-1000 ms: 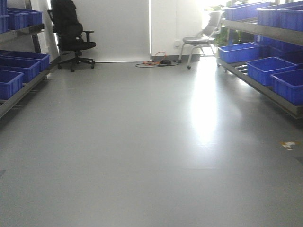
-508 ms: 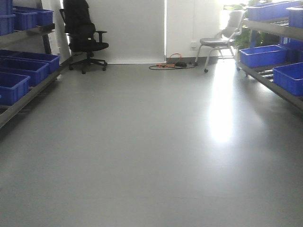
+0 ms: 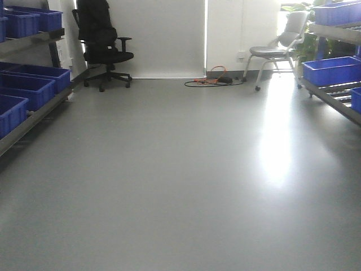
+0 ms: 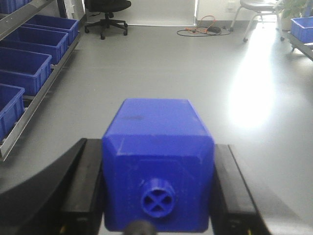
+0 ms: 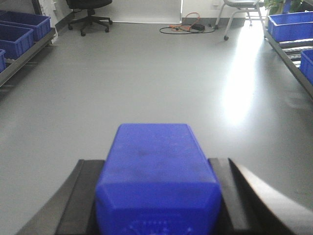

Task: Pick and sort blue part to right shelf
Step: 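Drive along the aisle toward the shelf rack of blue bins, then approach the shelf and position both grippers above the blue bins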

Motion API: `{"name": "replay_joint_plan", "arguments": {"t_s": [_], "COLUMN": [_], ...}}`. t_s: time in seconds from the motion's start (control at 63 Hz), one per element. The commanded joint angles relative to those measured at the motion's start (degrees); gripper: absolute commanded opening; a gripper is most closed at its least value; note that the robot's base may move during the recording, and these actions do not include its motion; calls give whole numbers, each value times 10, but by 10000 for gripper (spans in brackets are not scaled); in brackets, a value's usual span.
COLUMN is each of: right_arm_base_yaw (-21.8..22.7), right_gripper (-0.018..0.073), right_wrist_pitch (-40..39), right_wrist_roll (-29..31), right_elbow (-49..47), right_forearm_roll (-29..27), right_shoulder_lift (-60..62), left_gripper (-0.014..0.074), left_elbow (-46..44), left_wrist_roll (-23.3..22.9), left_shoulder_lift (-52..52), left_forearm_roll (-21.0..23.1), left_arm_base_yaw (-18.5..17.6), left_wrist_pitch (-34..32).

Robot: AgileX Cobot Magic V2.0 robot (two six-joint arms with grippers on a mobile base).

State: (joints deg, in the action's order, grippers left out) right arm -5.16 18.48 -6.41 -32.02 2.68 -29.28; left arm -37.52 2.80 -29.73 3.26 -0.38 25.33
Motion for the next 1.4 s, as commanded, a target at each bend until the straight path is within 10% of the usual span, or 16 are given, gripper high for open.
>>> {"name": "replay_joint_plan", "arguments": {"t_s": [0.0, 1.38], "right_arm_base_yaw": [2, 2], "right_gripper": [400, 400], "right_wrist_pitch": [-51, -51], "right_wrist_roll": [2, 2], "right_elbow": [-18, -18], "right_forearm_roll": [6, 6], "right_shoulder_lift": [0, 0], "left_gripper": [293, 293], "left_elbow": [-17, -17], "left_wrist_roll": [0, 0], "left_shoulder_lift": [-3, -3], "left_forearm_roll": [4, 4], "left_arm_base_yaw": [1, 1], "left_wrist_pitch": [-52, -52]}}
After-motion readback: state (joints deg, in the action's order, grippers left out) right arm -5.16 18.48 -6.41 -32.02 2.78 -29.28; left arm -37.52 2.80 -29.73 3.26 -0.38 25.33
